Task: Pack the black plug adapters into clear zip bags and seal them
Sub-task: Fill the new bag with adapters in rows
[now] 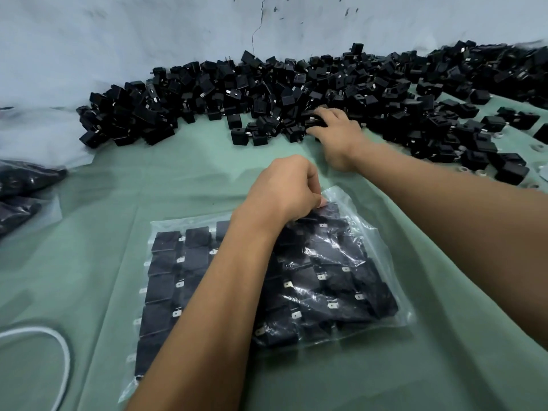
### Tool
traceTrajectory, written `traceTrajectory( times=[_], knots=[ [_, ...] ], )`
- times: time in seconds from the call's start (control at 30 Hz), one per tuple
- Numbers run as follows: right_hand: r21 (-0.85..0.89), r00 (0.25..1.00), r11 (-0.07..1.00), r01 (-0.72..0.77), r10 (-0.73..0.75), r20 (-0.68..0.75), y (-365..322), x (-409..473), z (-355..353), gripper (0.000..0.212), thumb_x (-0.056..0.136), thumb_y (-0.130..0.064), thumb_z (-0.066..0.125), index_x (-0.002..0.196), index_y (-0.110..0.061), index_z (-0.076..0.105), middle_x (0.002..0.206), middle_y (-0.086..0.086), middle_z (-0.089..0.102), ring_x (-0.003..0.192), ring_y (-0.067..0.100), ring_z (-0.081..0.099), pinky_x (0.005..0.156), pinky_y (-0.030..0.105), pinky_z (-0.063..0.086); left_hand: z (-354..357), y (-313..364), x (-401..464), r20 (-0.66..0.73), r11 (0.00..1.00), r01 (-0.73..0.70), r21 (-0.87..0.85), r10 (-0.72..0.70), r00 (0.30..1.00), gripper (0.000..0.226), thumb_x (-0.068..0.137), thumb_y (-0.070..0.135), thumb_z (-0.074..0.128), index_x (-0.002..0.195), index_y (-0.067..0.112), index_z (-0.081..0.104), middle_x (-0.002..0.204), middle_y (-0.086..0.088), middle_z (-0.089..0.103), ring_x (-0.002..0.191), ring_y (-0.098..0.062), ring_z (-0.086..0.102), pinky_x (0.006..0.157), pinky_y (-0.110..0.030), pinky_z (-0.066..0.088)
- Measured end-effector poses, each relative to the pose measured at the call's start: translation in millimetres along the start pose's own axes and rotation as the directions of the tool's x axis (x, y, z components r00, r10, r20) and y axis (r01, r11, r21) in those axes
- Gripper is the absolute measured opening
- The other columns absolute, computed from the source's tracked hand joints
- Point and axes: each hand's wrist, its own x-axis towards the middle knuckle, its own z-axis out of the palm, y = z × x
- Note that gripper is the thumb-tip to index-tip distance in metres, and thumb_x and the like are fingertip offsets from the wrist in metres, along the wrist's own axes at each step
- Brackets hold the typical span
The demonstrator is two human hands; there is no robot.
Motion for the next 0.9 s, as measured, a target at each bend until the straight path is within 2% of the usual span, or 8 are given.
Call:
traceTrajectory(
  times=[0.1, 0.23, 0.37, 0.43, 0.57, 0.63, 0.77, 0.9],
  knots=[
    [0.116, 0.980, 0.993, -0.012, 0.036, -0.198, -3.2, -17.5, 2.9, 0.047, 0.089, -0.009, 0.068, 0.134, -0.021, 0.063, 0.137, 0.015, 0.043, 0.125, 0.036, 0.041, 0.101, 0.046, 0.042, -0.3, 0.5, -0.8, -0.018, 1.000, -0.022, 0.007, 0.022, 1.000, 0.017, 0.082, 0.025, 0.086, 0.075, 0.025, 0.071, 0.073, 0.009, 0.068, 0.071, -0.009, 0.065, 0.065, -0.029, 0.055],
    [0.545, 0.893, 0.837, -0.055, 0.285, -0.348, -0.2, -67.2, -0.7, 0.021, 0.095, -0.013, 0.067, 0.114, -0.022, 0.066, 0.107, 0.000, 0.062, 0.094, 0.020, 0.058, 0.085, 0.033, 0.049, -0.9, 1.8, -2.2, -0.027, 0.997, -0.081, 0.004, 0.081, 0.996, 0.018, 0.084, 0.016, 0.083, 0.078, 0.026, 0.070, 0.080, 0.009, 0.069, 0.077, -0.010, 0.066, 0.073, -0.032, 0.059],
    [0.876, 0.853, 0.475, -0.077, 0.487, -0.189, 4.2, -126.4, -4.3, 0.014, 0.093, -0.021, 0.074, 0.099, -0.030, 0.066, 0.089, -0.006, 0.071, 0.075, 0.009, 0.065, 0.069, 0.024, 0.049, 1.6, 7.7, -4.7, 0.023, 0.981, -0.193, 0.016, 0.193, 0.981, 0.027, 0.090, 0.006, 0.071, 0.094, 0.032, 0.069, 0.104, 0.008, 0.062, 0.097, -0.015, 0.061, 0.083, -0.031, 0.053],
    [0.902, 0.874, 0.418, -0.106, 0.472, -0.116, 6.8, -147.1, -1.8, 0.014, 0.095, -0.022, 0.074, 0.102, -0.030, 0.067, 0.091, 0.002, 0.072, 0.075, 0.013, 0.066, 0.068, 0.026, 0.049, 2.8, 11.8, -6.7, 0.099, 0.968, -0.252, -0.004, 0.252, 0.963, 0.039, 0.094, 0.002, 0.062, 0.100, 0.039, 0.070, 0.111, 0.006, 0.055, 0.110, -0.015, 0.051, 0.089, -0.030, 0.045],
    [0.810, 0.936, 0.579, -0.092, 0.327, -0.128, 10.2, -168.7, 1.3, 0.033, 0.090, -0.030, 0.078, 0.121, -0.033, 0.068, 0.095, -0.007, 0.069, 0.082, 0.005, 0.064, 0.077, 0.018, 0.052, 6.2, 20.0, -12.2, 0.240, 0.956, -0.294, -0.015, 0.289, 0.927, 0.050, 0.097, 0.001, 0.053, 0.104, 0.047, 0.072, 0.121, 0.003, 0.050, 0.122, -0.018, 0.031, 0.101, -0.029, 0.026],
    [0.723, 0.935, 0.684, -0.093, 0.309, -0.172, 9.7, -171.0, 2.1, 0.034, 0.084, -0.029, 0.084, 0.116, -0.027, 0.071, 0.097, -0.009, 0.071, 0.088, 0.006, 0.066, 0.084, 0.023, 0.055, 7.3, 22.5, -13.6, 0.249, 0.955, -0.295, -0.024, 0.292, 0.923, 0.047, 0.098, 0.005, 0.054, 0.095, 0.047, 0.074, 0.124, 0.006, 0.050, 0.126, -0.016, 0.030, 0.110, -0.032, 0.024],
    [0.660, 0.939, 0.743, -0.108, 0.294, -0.177, 6.6, -169.8, 1.0, 0.036, 0.075, -0.030, 0.091, 0.104, -0.021, 0.070, 0.099, -0.005, 0.070, 0.092, 0.015, 0.065, 0.082, 0.029, 0.052, 3.1, 25.5, -14.1, 0.225, 0.958, -0.287, -0.018, 0.284, 0.932, 0.041, 0.092, 0.007, 0.057, 0.076, 0.043, 0.071, 0.124, 0.010, 0.051, 0.130, -0.014, 0.029, 0.120, -0.042, 0.021],
    [0.613, 0.973, 0.779, -0.131, 0.219, -0.070, 20.4, -173.8, -6.2, 0.056, 0.077, -0.039, 0.089, 0.124, -0.022, 0.065, 0.118, -0.007, 0.063, 0.098, 0.015, 0.059, 0.087, 0.030, 0.049, -2.8, 25.6, -16.1, 0.243, 0.951, -0.308, -0.016, 0.303, 0.922, 0.027, 0.086, 0.012, 0.061, 0.076, 0.036, 0.069, 0.125, 0.010, 0.052, 0.131, -0.016, 0.029, 0.117, -0.045, 0.027]
  ],
)
